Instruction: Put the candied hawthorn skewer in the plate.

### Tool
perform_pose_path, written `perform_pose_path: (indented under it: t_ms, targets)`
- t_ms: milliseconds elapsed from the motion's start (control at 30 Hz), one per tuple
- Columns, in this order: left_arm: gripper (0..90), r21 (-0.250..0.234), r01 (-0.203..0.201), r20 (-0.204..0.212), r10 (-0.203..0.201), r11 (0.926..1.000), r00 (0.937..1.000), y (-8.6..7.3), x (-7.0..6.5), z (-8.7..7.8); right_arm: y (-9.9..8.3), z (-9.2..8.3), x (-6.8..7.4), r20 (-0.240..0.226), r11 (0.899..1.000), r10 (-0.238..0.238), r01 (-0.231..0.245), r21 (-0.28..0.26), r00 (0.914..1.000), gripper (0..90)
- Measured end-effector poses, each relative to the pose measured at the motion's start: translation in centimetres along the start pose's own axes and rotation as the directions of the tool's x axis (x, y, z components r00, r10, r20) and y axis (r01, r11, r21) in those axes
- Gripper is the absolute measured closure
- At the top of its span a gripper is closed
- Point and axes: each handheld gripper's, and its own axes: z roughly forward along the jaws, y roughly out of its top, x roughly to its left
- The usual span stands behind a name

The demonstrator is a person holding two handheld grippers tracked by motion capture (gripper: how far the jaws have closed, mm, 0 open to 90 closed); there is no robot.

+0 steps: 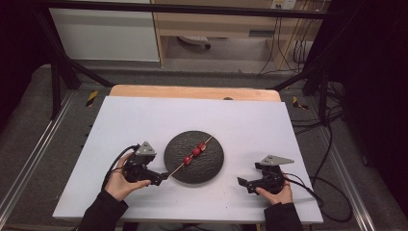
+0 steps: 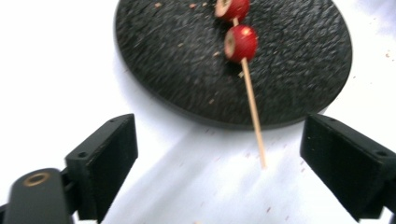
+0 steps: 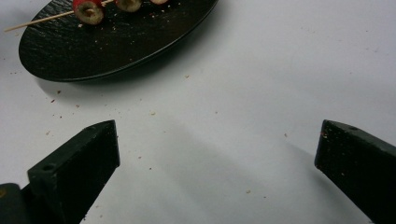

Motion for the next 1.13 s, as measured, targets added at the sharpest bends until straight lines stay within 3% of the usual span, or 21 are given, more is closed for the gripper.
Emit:
perform_pose_path:
  t_ms: [233, 500, 700, 933, 1133]
  targets:
    - [8.2, -0.047, 0.04, -0.046, -0.042, 0.9981, 0.998, -2.6, 1.3, -1.0, 0.0, 0.0, 0.0, -0.001, 1.0, -0.003, 0.003, 0.003, 1.0, 0.5]
    - [8.4, -0.111, 0.071, -0.057, -0.077, 0.9913, 0.9954, -5.7, 2.2, -1.8, 0.0, 0.0, 0.0, -0.006, 1.0, -0.004, 0.004, 0.009, 1.0, 0.5]
    - [8.7, -0.109, 0.078, -0.061, -0.085, 0.991, 0.9945, -7.9, 2.6, -1.7, -0.1, 0.0, 0.0, -0.006, 1.0, -0.006, 0.006, 0.016, 1.0, 0.5]
    - [8.4, -0.119, 0.052, -0.043, -0.057, 0.9915, 0.9974, -8.6, 2.4, -1.9, -0.2, 0.2, 0.1, -0.009, 1.0, -0.011, 0.011, 0.022, 0.9999, 0.5]
    - [8.4, -0.121, 0.068, -0.039, -0.074, 0.9903, 0.9965, -8.7, 2.8, -1.7, -0.2, 0.3, 0.1, -0.015, 0.999, -0.016, 0.016, 0.036, 0.9998, 0.6]
